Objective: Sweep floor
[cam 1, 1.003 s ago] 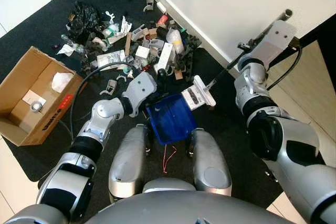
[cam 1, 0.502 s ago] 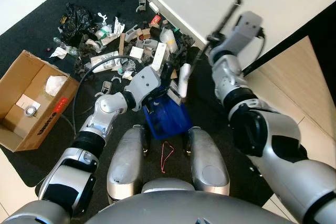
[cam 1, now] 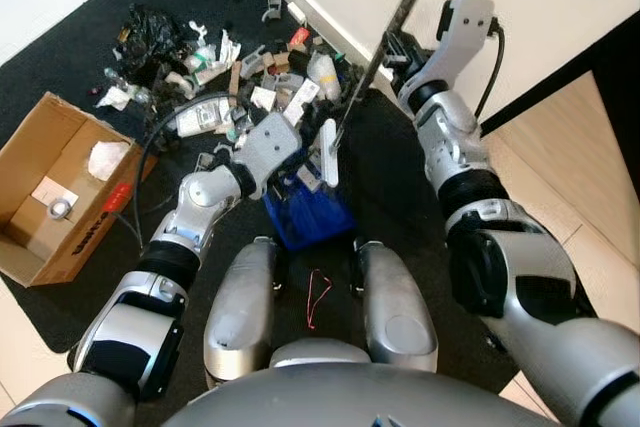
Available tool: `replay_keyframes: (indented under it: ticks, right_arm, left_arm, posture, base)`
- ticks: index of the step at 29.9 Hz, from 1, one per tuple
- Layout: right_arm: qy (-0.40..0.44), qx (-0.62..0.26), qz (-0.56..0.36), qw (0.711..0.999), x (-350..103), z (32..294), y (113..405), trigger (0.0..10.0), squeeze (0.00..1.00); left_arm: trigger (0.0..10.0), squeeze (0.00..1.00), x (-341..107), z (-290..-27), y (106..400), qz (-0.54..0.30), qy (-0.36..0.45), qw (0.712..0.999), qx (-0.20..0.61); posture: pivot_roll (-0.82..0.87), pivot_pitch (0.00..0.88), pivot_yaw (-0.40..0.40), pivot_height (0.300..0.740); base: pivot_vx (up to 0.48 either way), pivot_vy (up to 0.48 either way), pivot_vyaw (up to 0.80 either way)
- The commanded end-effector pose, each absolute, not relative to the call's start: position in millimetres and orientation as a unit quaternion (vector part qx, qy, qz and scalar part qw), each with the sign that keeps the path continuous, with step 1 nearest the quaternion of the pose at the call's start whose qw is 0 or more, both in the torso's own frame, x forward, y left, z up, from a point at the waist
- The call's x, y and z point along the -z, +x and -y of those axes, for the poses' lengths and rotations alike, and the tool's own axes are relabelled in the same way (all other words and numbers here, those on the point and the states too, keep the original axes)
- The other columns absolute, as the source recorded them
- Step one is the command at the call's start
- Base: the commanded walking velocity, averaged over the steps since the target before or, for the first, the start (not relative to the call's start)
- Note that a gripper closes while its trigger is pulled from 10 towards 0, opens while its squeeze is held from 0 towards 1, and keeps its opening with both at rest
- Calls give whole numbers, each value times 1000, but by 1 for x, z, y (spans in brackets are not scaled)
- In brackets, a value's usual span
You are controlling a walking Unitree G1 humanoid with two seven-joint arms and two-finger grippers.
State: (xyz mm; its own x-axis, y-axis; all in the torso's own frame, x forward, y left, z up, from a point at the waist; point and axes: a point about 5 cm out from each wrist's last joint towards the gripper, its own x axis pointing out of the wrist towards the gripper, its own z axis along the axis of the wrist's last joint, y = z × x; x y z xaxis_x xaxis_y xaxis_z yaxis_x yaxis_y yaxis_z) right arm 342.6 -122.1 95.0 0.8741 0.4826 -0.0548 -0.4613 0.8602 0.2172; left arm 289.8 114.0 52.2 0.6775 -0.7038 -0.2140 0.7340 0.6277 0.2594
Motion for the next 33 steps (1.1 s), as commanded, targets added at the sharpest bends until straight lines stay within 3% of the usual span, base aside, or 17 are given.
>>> replay_keyframes:
  ticks: [1,5,10,15,22,26,28,33]
  right_arm:
    - [82,-330,-84,937,-84,108,325,10000,0]
    - [57,-387,-97,915,-77,104,304,10000,0]
    - [72,-336,-48,938,-99,114,320,10000,0]
    - [6,-208,36,977,-135,155,345,10000,0]
    - [-42,-183,65,980,-154,178,347,10000,0]
    - [-34,-166,76,983,-164,191,347,10000,0]
    - [12,-106,80,991,-164,209,349,10000,0]
    - [102,-39,50,993,-143,218,347,10000,0]
  left_arm:
    - [10000,0,-57,-115,292,-23,172,904,391]
    - [10000,0,-57,-114,293,-22,176,902,393]
    - [10000,0,-54,-114,291,-25,176,902,394]
    - [10000,0,-51,-116,291,-28,179,903,389]
    - [10000,0,-51,-126,290,-31,177,913,367]
    - [10000,0,-50,-137,289,-34,167,923,346]
    - [10000,0,-53,-147,288,-29,146,934,325]
    - [10000,0,-69,-156,289,1,103,950,295]
  posture:
    - [144,152,8,740]
    - [140,144,5,740]
    - [134,137,6,740]
    - [137,133,9,740]
    - [138,133,10,740]
    - [136,130,7,740]
    - [132,129,4,740]
    - [132,118,3,740]
  base:
    - [0,0,0]
    - [0,0,0]
    - [0,0,0]
    - [0,0,0]
    - [0,0,0]
    - [0,0,0]
    - [0,0,0]
    - [0,0,0]
